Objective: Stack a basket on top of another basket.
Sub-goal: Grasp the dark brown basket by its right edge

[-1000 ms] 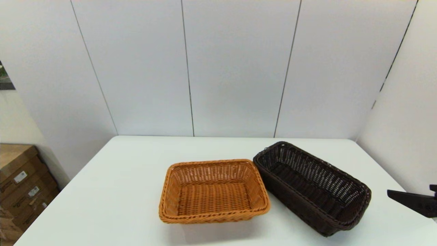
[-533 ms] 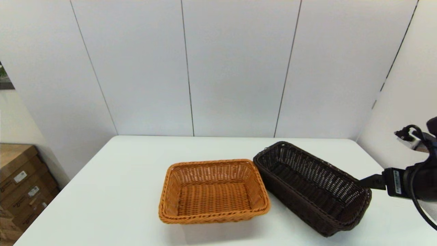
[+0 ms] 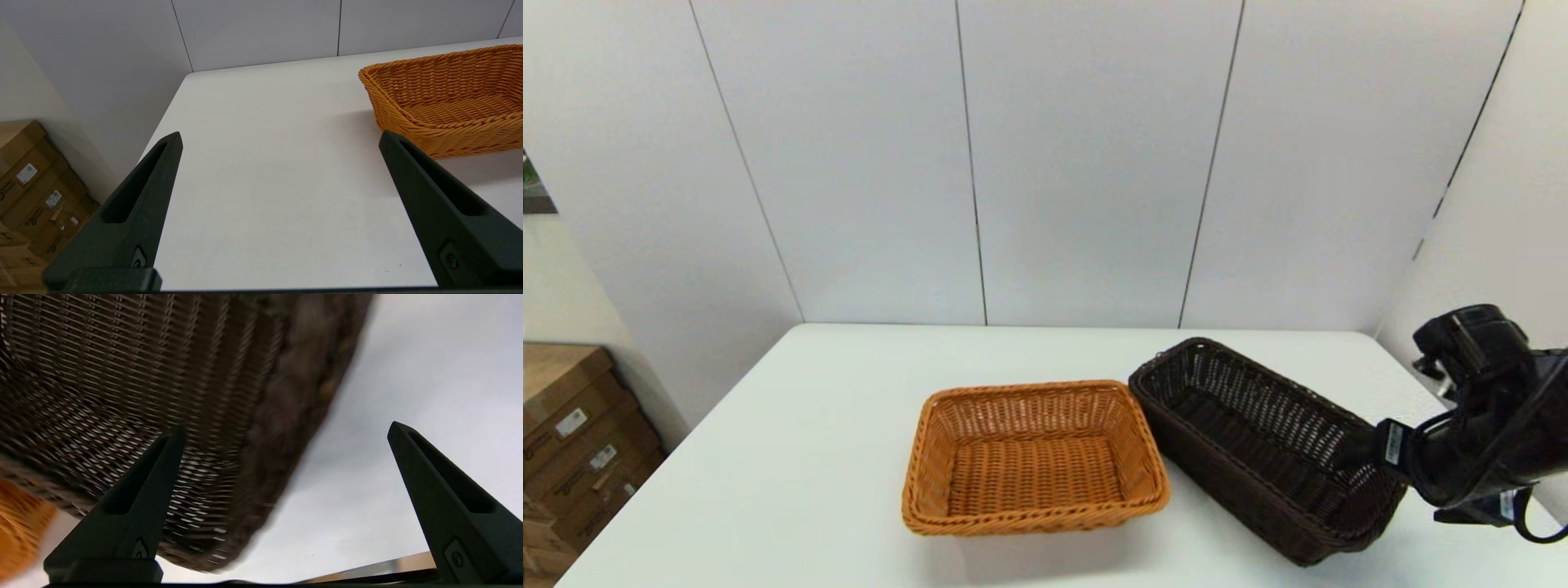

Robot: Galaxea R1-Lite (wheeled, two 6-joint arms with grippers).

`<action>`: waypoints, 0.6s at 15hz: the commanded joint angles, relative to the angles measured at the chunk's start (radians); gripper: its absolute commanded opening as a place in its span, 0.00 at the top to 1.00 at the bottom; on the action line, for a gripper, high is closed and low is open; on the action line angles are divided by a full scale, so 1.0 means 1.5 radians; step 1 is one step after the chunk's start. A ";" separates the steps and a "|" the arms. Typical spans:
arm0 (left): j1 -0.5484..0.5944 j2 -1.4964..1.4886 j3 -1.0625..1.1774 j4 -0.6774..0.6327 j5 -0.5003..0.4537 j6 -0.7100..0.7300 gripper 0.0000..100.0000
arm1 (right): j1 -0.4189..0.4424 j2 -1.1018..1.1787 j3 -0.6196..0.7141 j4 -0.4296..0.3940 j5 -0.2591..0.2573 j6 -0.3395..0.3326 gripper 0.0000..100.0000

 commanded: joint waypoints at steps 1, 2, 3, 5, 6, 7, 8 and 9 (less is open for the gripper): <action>0.000 0.001 0.000 0.000 0.000 0.001 0.00 | 0.034 0.036 0.000 -0.005 0.000 0.065 0.00; 0.001 0.001 0.000 0.000 0.000 0.001 0.00 | 0.034 0.044 0.001 -0.006 0.001 0.068 0.00; 0.001 0.001 0.000 0.000 0.000 0.001 0.00 | 0.033 0.053 0.002 -0.006 0.000 0.068 0.00; 0.000 0.001 0.000 0.000 0.000 0.001 0.00 | 0.033 0.074 0.006 -0.007 -0.003 0.067 0.00; 0.001 0.001 0.000 0.000 0.000 0.001 0.00 | 0.032 0.088 0.006 -0.007 -0.005 0.067 0.00; 0.000 0.001 0.000 0.000 0.000 0.001 0.00 | 0.031 0.100 0.004 -0.009 -0.005 0.068 0.00; 0.000 0.001 0.000 0.000 0.000 0.001 0.00 | 0.030 0.107 0.004 -0.014 -0.004 0.068 0.00; 0.001 0.001 0.000 0.000 0.000 0.001 0.00 | 0.030 0.115 0.004 -0.022 -0.004 0.069 0.00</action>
